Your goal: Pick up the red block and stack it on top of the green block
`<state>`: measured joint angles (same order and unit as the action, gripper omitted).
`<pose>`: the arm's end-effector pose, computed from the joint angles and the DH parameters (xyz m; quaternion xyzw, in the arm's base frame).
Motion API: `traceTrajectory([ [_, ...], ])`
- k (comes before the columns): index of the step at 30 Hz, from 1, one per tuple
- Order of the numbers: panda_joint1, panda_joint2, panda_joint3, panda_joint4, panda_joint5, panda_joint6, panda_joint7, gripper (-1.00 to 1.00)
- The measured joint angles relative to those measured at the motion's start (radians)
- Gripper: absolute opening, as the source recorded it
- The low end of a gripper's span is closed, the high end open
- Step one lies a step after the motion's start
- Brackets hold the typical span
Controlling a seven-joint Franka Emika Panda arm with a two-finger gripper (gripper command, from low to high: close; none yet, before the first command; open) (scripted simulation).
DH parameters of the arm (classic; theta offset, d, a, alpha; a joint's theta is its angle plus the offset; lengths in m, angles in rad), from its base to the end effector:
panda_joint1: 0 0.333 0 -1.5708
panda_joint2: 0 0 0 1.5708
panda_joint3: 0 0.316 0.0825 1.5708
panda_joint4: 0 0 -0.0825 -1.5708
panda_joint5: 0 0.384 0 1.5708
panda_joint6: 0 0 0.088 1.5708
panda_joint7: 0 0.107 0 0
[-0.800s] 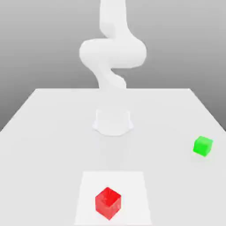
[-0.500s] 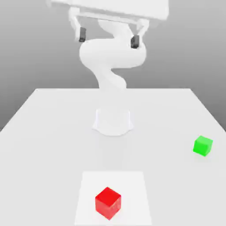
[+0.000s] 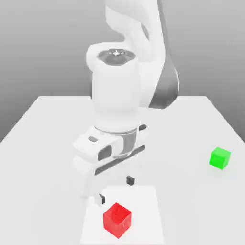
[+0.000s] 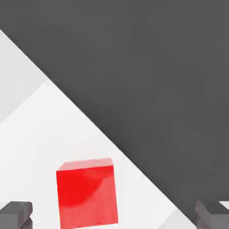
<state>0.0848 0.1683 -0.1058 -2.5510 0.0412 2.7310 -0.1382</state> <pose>0.4561 -0.0127 0.2088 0.9992 0.0406 0.0064 0.0010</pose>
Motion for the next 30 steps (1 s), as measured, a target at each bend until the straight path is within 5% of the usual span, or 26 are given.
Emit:
traceTrajectory([
  [4,-0.025,0.145,0.032,0.016,0.036,0.116,-0.04,0.0],
  [5,-0.028,0.171,0.037,0.02,0.043,0.138,-0.045,-1.0],
  [12,-0.03,0.173,0.039,0.02,0.042,0.137,-0.045,-1.0],
  [18,0.001,-0.01,0.034,-0.013,0.002,-0.01,-0.01,-1.0],
  [30,0.504,-0.214,0.336,-0.154,0.059,-0.059,0.078,-1.0],
])
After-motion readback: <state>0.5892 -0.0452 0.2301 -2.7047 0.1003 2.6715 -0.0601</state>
